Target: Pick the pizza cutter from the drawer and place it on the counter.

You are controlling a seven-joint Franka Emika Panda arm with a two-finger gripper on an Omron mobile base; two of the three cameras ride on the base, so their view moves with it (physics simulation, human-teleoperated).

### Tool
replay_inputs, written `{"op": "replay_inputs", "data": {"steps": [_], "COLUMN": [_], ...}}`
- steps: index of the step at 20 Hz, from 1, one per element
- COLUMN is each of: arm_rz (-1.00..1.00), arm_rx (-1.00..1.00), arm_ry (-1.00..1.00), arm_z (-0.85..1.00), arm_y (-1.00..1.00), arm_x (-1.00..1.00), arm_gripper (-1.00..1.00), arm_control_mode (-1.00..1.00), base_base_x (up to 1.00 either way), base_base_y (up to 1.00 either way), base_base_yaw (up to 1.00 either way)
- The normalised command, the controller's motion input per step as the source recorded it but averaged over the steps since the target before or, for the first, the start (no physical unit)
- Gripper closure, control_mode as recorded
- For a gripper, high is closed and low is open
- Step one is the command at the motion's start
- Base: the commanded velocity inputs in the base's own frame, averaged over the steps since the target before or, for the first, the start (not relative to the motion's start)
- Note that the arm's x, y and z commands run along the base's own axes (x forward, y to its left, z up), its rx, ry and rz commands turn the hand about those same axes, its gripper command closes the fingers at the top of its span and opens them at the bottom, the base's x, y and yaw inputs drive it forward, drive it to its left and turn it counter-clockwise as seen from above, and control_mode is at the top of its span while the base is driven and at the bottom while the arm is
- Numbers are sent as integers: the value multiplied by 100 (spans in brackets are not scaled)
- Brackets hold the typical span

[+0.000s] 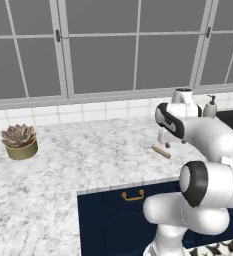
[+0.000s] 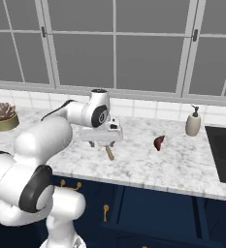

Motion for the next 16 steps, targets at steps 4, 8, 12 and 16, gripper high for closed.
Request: {"op": "replay_inputs", "data": {"steps": [4,8,12,16], "arm_rz": [-34,-26,-17,-6], "arm_rx": [-1,0,0,0], "arm_ry": [0,0,0,0], "arm_z": [82,93,99,81], "arm_y": [62,37,5,0], "arm_x": [-90,-96,-99,-100], "arm_gripper": [-100,-100,-100,-100], "arm_control_mode": [-100,-100,-100,-100], "base_base_x": [0,0,0,0], "base_base_y": [0,0,0,0], "base_base_yaw": [0,0,0,0]}}
